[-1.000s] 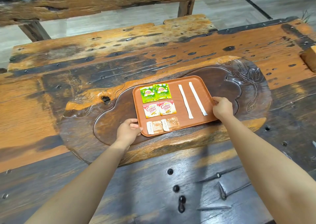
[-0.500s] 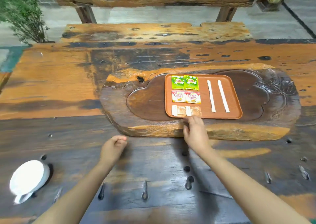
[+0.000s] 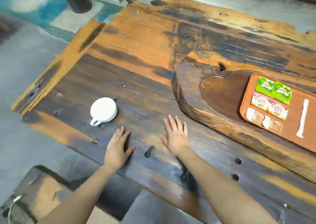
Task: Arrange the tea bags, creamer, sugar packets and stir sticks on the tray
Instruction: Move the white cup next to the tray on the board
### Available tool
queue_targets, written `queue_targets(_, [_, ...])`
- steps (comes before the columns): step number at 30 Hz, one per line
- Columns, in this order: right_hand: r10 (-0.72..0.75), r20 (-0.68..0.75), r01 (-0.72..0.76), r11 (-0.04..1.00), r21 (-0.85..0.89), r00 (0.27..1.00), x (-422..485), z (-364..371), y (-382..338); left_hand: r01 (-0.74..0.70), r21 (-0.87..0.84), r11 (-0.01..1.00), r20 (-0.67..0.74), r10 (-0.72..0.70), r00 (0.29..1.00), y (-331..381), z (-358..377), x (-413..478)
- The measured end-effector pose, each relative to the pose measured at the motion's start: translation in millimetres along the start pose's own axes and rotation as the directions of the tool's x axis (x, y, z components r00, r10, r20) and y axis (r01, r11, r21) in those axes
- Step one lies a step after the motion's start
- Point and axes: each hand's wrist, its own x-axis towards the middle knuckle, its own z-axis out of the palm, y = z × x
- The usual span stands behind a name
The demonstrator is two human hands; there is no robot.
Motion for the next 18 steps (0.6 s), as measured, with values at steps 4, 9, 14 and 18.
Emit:
queue_targets(4, [0.002,-0.068,-0.008,0.996,-0.086,0.998,-2.5,17.9,5.1,0.171,-0.258,0.951,-0.194,-0.225,0.955,-10.2,-12.1,-3.1])
queue_targets(9, [-0.014,-0.149,-0.001,0.995,-0.098,0.989,-3.4,21.1,4.8,0.42,-0.659,0.623,-0.179,-0.673,0.717,-32.9,-38.6,12.4])
queue_targets(14, [-0.015,-0.148,0.003,0.996,-0.087,0.989,-2.7,21.7,6.3,0.33,-0.882,0.336,0.07,-0.599,0.797,-51.7,-56.3,35.3])
queue_targets(18, [-0.014,-0.156,-0.003,0.994,-0.106,0.988,-2.5,23.2,7.1,0.314,-0.918,0.242,0.128,-0.567,0.814,-54.1,-60.0,41.3])
